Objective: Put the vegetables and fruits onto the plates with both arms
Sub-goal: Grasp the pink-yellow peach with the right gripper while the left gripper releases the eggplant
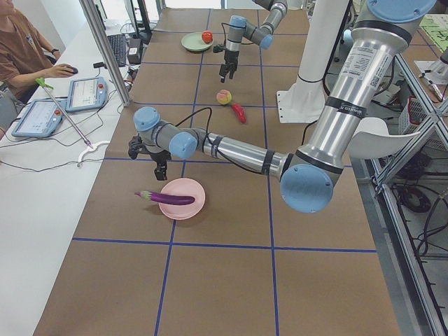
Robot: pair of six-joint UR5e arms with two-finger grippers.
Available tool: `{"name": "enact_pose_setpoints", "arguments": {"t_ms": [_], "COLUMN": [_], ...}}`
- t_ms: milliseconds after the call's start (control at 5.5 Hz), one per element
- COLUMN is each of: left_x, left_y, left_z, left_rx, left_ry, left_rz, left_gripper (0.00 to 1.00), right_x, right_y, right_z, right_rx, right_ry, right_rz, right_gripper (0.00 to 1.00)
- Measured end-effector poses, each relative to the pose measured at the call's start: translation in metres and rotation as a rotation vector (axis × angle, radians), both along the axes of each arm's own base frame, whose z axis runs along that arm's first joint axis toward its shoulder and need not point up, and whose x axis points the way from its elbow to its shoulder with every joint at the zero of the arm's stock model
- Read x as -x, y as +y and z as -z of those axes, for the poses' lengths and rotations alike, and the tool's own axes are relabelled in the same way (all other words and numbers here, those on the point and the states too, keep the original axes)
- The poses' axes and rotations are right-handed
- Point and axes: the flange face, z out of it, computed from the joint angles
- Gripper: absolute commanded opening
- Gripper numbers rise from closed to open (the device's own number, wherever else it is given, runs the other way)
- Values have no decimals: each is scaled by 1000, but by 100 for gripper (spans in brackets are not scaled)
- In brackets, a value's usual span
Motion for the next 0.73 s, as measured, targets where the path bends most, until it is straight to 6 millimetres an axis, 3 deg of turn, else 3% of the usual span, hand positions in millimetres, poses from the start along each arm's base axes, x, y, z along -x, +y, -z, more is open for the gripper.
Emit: {"name": "enact_pose_setpoints", "arguments": {"t_ms": [364, 727], "left_x": [2, 4], "left_y": [6, 15], "left_z": [8, 8], "left_rx": [-4, -2], "left_ry": [4, 5], "left_rz": [10, 16], "left_gripper": [100, 100], "right_x": [28, 50], "right_y": [9, 10], "right_z": [9, -7], "right_rx": [120, 170], "right_ry": [-52, -103], "right_rz": [-184, -244], "right_gripper": [100, 100]}}
